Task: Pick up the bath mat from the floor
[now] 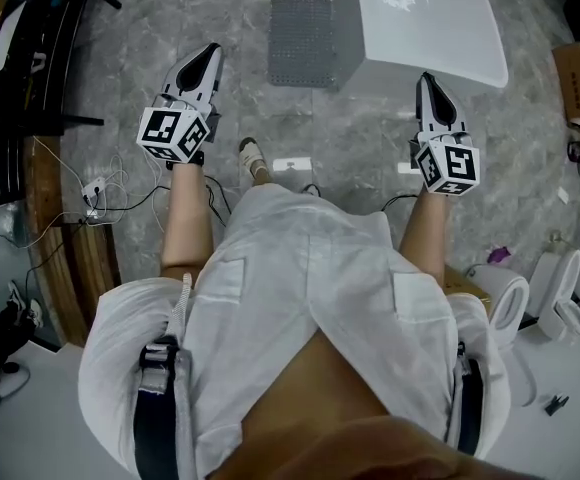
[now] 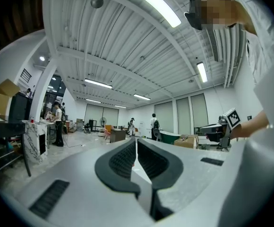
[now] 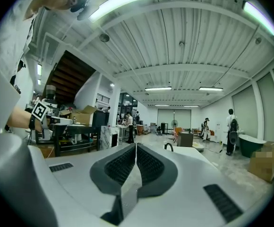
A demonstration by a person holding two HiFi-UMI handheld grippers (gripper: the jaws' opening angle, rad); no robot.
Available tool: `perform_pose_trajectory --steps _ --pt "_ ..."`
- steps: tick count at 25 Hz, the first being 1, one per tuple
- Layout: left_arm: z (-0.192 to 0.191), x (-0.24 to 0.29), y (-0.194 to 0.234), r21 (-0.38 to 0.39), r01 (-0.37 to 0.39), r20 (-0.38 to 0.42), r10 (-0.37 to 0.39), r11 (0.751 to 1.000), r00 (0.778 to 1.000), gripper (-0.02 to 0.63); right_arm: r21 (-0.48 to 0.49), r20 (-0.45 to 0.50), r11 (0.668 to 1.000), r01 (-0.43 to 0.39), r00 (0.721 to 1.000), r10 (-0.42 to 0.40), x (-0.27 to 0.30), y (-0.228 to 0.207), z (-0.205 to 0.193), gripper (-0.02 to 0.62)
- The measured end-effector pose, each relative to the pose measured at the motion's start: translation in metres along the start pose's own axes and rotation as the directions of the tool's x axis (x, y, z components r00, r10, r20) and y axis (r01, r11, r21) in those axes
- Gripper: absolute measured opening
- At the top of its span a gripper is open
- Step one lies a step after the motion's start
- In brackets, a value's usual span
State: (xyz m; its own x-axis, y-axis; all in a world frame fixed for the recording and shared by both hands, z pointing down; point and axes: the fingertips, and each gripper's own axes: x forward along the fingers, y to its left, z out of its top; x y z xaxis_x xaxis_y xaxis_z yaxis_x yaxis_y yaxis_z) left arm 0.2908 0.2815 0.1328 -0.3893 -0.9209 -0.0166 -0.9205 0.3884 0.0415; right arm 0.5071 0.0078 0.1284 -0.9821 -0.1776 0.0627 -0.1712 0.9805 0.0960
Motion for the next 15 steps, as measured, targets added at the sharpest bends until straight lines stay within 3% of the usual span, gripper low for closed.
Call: perform_pose_trajectory --steps 6,15 --pt "-0.003 0.004 0.04 -0.001 -0.011 -0.019 0.011 1.0 1.0 0.017 0.018 -0.011 1.0 -0.011 1.0 0.011 0.045 0.01 0.0 0.029" --pt "0.0 0.022 0.134 -0.018 -0.038 -0.02 0.038 0.999 0.999 0.017 0.02 -0.045 0.999 -0.049 0.998 0.05 0.145 0.039 0.005 0.031"
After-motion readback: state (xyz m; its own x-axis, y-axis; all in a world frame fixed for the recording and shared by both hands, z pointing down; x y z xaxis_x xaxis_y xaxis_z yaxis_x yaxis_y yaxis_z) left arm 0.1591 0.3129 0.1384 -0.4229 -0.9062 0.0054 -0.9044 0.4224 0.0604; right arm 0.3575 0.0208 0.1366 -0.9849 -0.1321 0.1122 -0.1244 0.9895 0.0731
